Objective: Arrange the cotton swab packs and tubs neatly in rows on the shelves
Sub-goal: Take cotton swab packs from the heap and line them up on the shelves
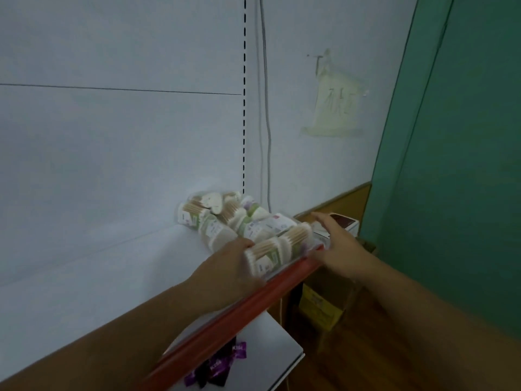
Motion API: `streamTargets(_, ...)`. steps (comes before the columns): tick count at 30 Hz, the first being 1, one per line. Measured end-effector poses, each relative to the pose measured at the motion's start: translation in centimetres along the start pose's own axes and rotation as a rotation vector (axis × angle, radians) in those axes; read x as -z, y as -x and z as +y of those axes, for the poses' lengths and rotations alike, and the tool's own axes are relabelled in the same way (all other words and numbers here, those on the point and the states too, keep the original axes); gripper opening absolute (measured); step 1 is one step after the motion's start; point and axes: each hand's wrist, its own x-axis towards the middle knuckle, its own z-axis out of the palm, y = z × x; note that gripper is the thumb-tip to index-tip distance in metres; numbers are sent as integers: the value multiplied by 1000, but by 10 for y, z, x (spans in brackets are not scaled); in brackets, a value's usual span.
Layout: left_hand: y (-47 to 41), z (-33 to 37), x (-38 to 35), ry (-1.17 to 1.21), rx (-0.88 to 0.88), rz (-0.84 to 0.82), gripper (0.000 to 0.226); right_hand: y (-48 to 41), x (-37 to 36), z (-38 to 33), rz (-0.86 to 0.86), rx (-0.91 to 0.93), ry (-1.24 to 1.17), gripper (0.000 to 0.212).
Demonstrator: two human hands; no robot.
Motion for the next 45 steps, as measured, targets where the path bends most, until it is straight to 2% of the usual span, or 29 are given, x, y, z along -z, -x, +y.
streamTargets(1, -4, -3, -2, 8, 0, 11, 71, -8, -1, 6, -35, 6, -11, 86)
streamTargets(3, -9, -6, -2, 39, 8, 41, 69, -23, -6, 19, -80, 22, -88, 76)
streamTargets(5, -8, -8, -3, 86, 27, 56, 62, -29, -11, 26, -86, 46, -196, 62)
streamTargets(8, -4, -8, -6, 199, 102, 133, 49, -32, -14, 33, -46, 93, -267, 56)
streamTargets(11, 8, -7, 0, 583, 266, 255, 35, -34, -15, 34, -90, 128, -403, 48)
streamTargets(13, 20, -7, 5, 877, 300, 332, 46, -34, -12, 30, -91, 161, -478, 42)
streamTargets(15, 32, -5, 10, 1074, 317, 445, 60, -35, -6, 17, -62, 214, -600, 37)
streamTargets(18, 37, 7, 10, 1142, 328, 545, 56, -40, -5, -6, -183, 267, -844, 31)
streamTargets(21, 37, 21, 5, 1206, 365, 720, 38, -41, -16, -25, -328, 276, -905, 40)
streamTargets(24, 44, 34, 2, 1390, 344, 759, 49, -38, -28, -41, -317, 332, -832, 38)
streamTargets(27, 47, 48, -2, 1563, 340, 706, 61, -30, -45, -52, -341, 317, -776, 34)
streamTargets(29, 44, 54, -8, 1609, 311, 628, 70, -27, -58, -58, -327, 289, -726, 38)
streamTargets(32, 41, 53, -15, 1644, 251, 450, 108, -21, -72, -66, -345, 174, -862, 24)
streamTargets(33, 40, 53, -17, 1645, 237, 405, 115, -17, -73, -68, -341, 153, -863, 18)
streamTargets(35, 39, 51, -22, 1650, 240, 376, 117, -11, -72, -66, -323, 209, -733, 14)
streamTargets(38, 42, 43, -23, 1758, 237, 432, 109, -13, -62, -61, -397, 348, -534, 39)
streamTargets(39, 44, 43, -22, 1767, 218, 443, 105, -18, -54, -60, -376, 385, -489, 39)
streamTargets(41, 47, 42, -19, 1760, 184, 469, 102, -36, -39, -56, -223, 396, -405, 30)
streamTargets(43, 50, 40, -17, 1734, 176, 512, 100, -60, -26, -45, -104, 378, -271, 40)
streamTargets(45, 52, 37, -16, 1718, 164, 549, 98, -79, -22, -32, -189, 394, -51, 57)
